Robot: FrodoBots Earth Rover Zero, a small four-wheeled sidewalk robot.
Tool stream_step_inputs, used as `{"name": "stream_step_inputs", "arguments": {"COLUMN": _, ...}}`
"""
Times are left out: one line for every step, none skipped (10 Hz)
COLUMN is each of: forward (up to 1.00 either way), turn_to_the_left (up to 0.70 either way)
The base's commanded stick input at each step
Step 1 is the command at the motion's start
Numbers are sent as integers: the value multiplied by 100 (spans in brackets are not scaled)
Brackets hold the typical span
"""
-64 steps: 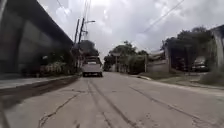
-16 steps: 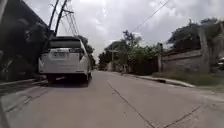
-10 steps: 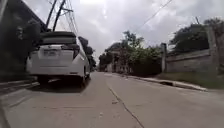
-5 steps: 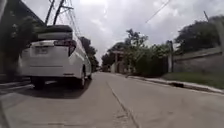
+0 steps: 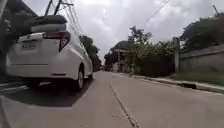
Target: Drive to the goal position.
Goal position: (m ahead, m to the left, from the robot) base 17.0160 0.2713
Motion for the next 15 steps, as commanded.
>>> {"name": "stream_step_inputs", "arguments": {"forward": 100, "turn_to_the_left": 0}}
{"name": "stream_step_inputs", "arguments": {"forward": 100, "turn_to_the_left": -1}}
{"name": "stream_step_inputs", "arguments": {"forward": 100, "turn_to_the_left": -7}}
{"name": "stream_step_inputs", "arguments": {"forward": 100, "turn_to_the_left": -28}}
{"name": "stream_step_inputs", "arguments": {"forward": 100, "turn_to_the_left": -6}}
{"name": "stream_step_inputs", "arguments": {"forward": 100, "turn_to_the_left": -1}}
{"name": "stream_step_inputs", "arguments": {"forward": 100, "turn_to_the_left": -30}}
{"name": "stream_step_inputs", "arguments": {"forward": 100, "turn_to_the_left": -25}}
{"name": "stream_step_inputs", "arguments": {"forward": 100, "turn_to_the_left": -2}}
{"name": "stream_step_inputs", "arguments": {"forward": 100, "turn_to_the_left": -10}}
{"name": "stream_step_inputs", "arguments": {"forward": 100, "turn_to_the_left": -22}}
{"name": "stream_step_inputs", "arguments": {"forward": 100, "turn_to_the_left": -9}}
{"name": "stream_step_inputs", "arguments": {"forward": 100, "turn_to_the_left": 0}}
{"name": "stream_step_inputs", "arguments": {"forward": 100, "turn_to_the_left": -13}}
{"name": "stream_step_inputs", "arguments": {"forward": 100, "turn_to_the_left": -25}}
